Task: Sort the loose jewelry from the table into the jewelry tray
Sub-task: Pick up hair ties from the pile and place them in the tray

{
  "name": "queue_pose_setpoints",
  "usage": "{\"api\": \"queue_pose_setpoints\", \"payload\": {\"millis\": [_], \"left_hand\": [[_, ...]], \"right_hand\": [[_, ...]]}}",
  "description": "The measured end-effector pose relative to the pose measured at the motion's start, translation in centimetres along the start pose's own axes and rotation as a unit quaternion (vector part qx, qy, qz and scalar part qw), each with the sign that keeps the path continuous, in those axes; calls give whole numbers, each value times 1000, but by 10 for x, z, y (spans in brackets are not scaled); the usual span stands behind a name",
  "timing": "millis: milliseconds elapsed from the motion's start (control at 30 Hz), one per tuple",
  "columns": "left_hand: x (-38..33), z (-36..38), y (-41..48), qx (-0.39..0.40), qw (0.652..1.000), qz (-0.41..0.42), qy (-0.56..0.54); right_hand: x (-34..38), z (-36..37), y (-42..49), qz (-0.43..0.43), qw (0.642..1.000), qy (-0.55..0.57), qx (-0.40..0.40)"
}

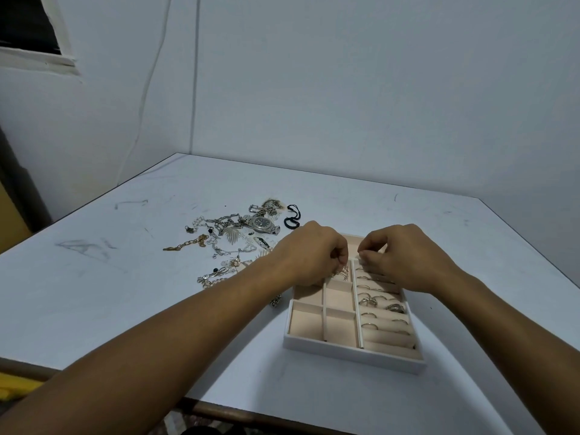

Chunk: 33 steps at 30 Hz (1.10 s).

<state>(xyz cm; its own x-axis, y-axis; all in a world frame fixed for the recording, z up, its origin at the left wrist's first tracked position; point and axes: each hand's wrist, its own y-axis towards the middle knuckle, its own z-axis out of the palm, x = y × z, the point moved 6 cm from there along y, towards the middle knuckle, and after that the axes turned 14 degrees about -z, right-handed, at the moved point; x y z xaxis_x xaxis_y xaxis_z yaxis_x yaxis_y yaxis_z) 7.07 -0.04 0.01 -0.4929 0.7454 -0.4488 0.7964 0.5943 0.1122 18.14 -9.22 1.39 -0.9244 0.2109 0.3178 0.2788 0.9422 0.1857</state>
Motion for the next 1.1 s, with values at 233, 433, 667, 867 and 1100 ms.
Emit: {"api": "queue_pose_setpoints", "payload": {"millis": [233, 433, 667, 867, 1100], "left_hand": [[4, -7, -6, -40, 999, 1, -14], [28, -16, -17, -81, 997, -7, -6], [50, -16, -38, -80, 997, -19, 6], [49, -15, -52, -97, 995, -10, 2], [47, -12, -63, -108, 994, -19, 20]], "right_hand": [[1, 1, 8, -4, 1000, -11, 0], [5, 7, 26, -12, 1000, -12, -19], [26, 27, 76, -65, 998, 2, -18], [46, 54, 119, -66, 997, 18, 39], [49, 69, 134, -36, 996, 2, 85]]}}
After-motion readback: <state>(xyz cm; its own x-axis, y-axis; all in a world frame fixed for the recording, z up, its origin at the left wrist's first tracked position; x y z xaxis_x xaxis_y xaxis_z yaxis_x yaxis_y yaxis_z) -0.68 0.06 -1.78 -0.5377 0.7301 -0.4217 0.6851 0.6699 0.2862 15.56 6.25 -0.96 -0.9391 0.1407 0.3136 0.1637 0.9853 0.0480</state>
